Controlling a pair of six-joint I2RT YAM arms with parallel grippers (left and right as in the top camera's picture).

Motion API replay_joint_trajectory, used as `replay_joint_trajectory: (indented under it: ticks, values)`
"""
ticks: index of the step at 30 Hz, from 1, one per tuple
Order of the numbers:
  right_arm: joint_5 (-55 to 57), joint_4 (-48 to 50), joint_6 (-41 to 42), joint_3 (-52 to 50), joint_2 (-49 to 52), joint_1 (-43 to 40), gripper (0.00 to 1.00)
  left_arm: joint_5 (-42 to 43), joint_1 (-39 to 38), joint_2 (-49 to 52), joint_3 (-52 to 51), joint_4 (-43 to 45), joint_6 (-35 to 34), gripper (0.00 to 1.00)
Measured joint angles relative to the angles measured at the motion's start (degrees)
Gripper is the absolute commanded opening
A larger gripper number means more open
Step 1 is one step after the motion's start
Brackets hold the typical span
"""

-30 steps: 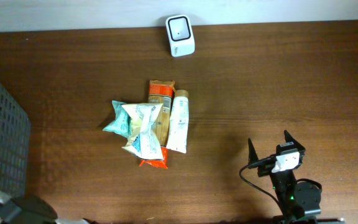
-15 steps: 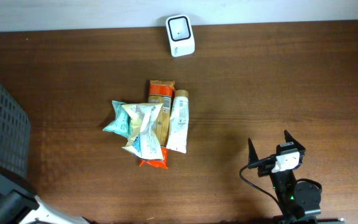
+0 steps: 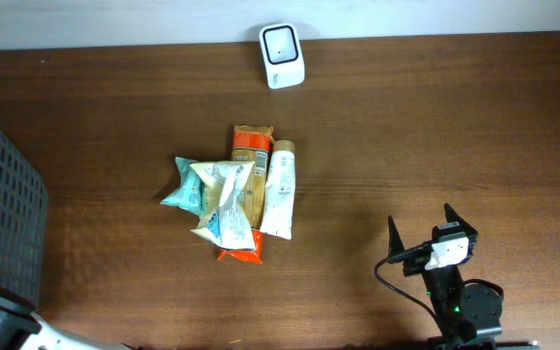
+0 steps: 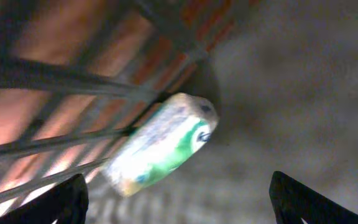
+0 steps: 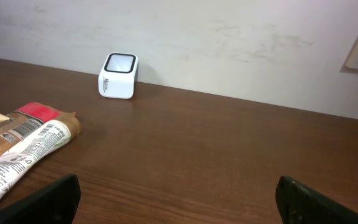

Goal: Scan the item barcode
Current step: 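Grasp the small green-labelled pack inside the basket with left gripper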

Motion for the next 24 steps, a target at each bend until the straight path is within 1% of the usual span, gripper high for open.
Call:
replay_joint_trajectory:
  ticks: [7, 8, 9, 10, 13, 14, 18, 19, 20, 21, 22, 23, 24]
  values:
    - [0.0, 0.0, 0.0, 0.0, 0.0, 0.0, 0.99, 0.4, 0.0, 4.2, -1.7, 1.7, 3.6, 0.87]
    - [0.0, 0.0, 0.0, 0.0, 0.0, 0.0, 0.99, 0.4, 0.0, 4.5, -1.7, 2.2, 3.8, 0.84]
    - [0.0, 0.0, 0.0, 0.0, 0.0, 0.0, 0.99, 0.3, 0.0, 4.7, -1.7, 2.6, 4.0, 0.77]
    - [0.0, 0.0, 0.0, 0.0, 0.0, 0.0, 0.99, 0.3, 0.0, 4.7, -1.7, 2.8, 4.0, 0.77]
    - [0.0, 0.0, 0.0, 0.0, 0.0, 0.0, 0.99, 0.2, 0.0, 4.9, -1.7, 3.9, 4.6, 0.78]
    - [0.0, 0.0, 0.0, 0.0, 0.0, 0.0, 0.99, 0.2, 0.0, 4.9, -1.7, 3.9, 4.9, 0.82]
    - [0.0, 0.0, 0.0, 0.0, 0.0, 0.0, 0.99, 0.0, -0.5, 4.9, -1.4, 3.9, 5.7, 0.82]
    - [0.0, 0.0, 0.0, 0.0, 0.0, 0.0, 0.99, -0.1, -0.6, 4.9, -1.4, 4.1, 5.7, 0.87]
    - [0.0, 0.0, 0.0, 0.0, 0.0, 0.0, 0.99, 0.0, -0.7, 5.0, -1.3, 4.9, 5.7, 0.87]
    - [0.0, 0.0, 0.0, 0.0, 0.0, 0.0, 0.99, 0.0, -0.7, 5.0, -1.3, 6.0, 5.9, 0.84]
    - [0.0, 0.0, 0.0, 0.0, 0.0, 0.0, 0.99, 0.0, -0.7, 5.0, -1.3, 6.9, 6.2, 0.76]
    - [0.0, 0.0, 0.0, 0.0, 0.0, 0.0, 0.99, 0.0, -0.7, 5.0, -1.3, 6.9, 6.8, 0.71]
    - [0.0, 0.0, 0.0, 0.0, 0.0, 0.0, 0.99, 0.0, -0.7, 5.0, -1.3, 7.0, 7.5, 0.69]
